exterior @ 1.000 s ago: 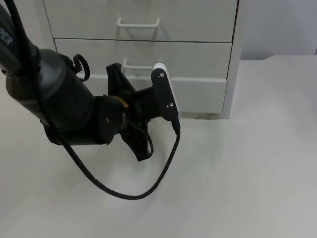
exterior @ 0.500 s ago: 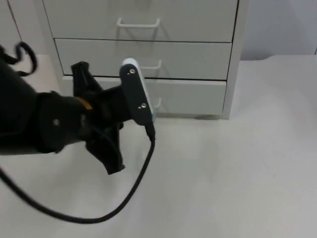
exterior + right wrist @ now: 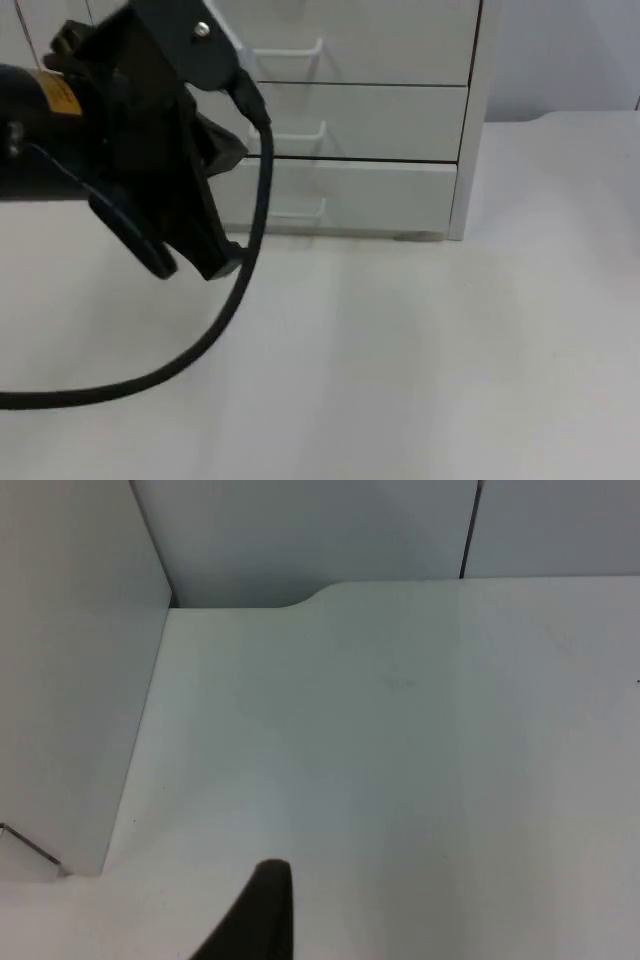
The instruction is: Open the drawer with the left hand, place the block into the drawer with the right hand, then close the drawer with the left hand.
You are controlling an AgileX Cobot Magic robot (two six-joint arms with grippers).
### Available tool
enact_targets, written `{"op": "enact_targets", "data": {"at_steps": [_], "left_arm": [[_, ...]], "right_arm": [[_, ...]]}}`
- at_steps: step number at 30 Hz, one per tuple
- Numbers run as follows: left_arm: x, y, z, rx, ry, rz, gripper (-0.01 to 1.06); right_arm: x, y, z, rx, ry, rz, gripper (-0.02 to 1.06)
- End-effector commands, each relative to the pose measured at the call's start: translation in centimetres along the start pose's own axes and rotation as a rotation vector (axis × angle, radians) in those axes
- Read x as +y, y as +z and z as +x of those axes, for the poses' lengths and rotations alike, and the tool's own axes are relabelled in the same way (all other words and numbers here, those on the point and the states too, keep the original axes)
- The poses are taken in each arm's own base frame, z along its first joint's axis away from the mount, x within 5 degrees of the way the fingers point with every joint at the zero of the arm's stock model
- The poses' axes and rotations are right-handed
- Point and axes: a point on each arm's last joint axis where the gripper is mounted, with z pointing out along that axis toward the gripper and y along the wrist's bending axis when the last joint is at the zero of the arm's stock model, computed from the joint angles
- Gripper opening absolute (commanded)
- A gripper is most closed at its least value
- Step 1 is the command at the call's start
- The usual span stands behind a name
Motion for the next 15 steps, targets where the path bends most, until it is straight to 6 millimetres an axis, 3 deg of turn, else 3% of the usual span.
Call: {"op": "enact_targets", "data": {"at_steps": [1,6,15], "left_arm": [[0.1,-0.9,-0.4,-0.012,-0.07,0.019,0.0],[1.1,-1.8,-2.6,-0.042,-0.241,0.029,0.0],[2.4,-4.9,-4.4,-0.156,-0.219,-0.027,0.0]], "right_arm": [[0.0,0.0,0.0,-0.006,-0.005,0.002,1.05],[0.0,0.0,0.0,-0.006,-0.005,0.002,1.05],[0.0,0.0,0.0,-0.006,-0.005,0.002,1.05]]}}
